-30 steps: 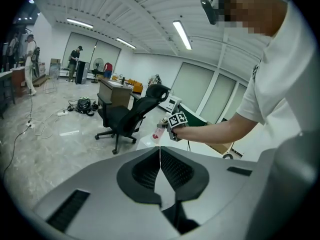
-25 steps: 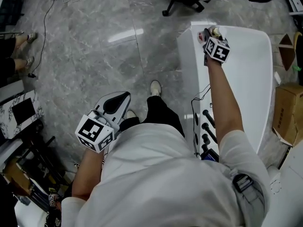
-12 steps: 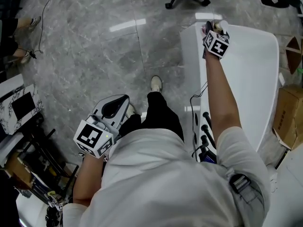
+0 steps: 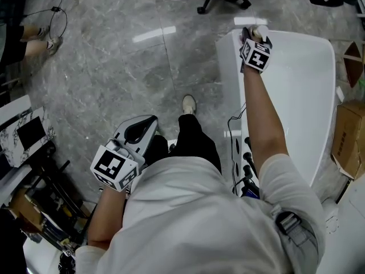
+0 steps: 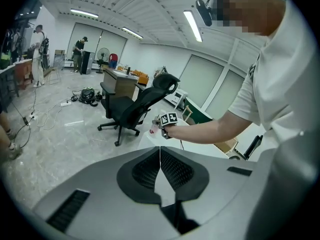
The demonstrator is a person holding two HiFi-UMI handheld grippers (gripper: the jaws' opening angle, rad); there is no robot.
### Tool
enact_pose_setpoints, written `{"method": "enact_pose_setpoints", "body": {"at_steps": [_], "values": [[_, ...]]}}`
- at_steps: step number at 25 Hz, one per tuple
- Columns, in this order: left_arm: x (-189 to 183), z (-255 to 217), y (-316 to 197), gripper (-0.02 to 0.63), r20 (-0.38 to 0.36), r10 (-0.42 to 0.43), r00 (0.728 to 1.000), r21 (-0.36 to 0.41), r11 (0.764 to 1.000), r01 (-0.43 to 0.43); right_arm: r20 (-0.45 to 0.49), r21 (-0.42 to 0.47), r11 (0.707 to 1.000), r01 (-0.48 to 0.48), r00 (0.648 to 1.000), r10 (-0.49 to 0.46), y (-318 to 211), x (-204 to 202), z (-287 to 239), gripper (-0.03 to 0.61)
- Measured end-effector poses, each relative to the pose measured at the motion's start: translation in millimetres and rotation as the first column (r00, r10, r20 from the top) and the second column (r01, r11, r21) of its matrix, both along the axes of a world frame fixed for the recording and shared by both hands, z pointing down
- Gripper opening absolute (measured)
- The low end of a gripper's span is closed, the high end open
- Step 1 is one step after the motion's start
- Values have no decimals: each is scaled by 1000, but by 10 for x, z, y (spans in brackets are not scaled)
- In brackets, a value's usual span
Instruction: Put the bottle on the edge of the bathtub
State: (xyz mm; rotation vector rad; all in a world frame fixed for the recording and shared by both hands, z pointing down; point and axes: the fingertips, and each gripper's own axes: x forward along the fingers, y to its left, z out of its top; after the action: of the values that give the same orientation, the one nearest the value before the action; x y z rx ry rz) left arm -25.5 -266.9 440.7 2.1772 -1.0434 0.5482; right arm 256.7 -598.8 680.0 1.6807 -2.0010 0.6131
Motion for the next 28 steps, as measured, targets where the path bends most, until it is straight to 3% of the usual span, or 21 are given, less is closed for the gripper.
{"method": "enact_pose_setpoints", "body": {"at_steps": [6, 13, 21, 28], "values": [[51, -27, -55, 18, -2, 42, 999, 13, 999, -42, 27, -6, 1000, 15, 1000, -15, 104, 35, -25, 331], [135, -116, -63, 18, -12, 116, 993, 53, 992, -115, 45, -6, 999, 32, 998, -32, 443, 10, -138, 327], [75, -257, 135, 18, -46, 208, 977, 110, 973, -202, 28, -11, 999, 48, 998, -48, 1074, -92, -390, 287], [-219, -403, 389, 18, -68, 279, 958, 160, 951, -265, 13, 6, 998, 60, 998, -60, 1793, -351, -787, 203]]}}
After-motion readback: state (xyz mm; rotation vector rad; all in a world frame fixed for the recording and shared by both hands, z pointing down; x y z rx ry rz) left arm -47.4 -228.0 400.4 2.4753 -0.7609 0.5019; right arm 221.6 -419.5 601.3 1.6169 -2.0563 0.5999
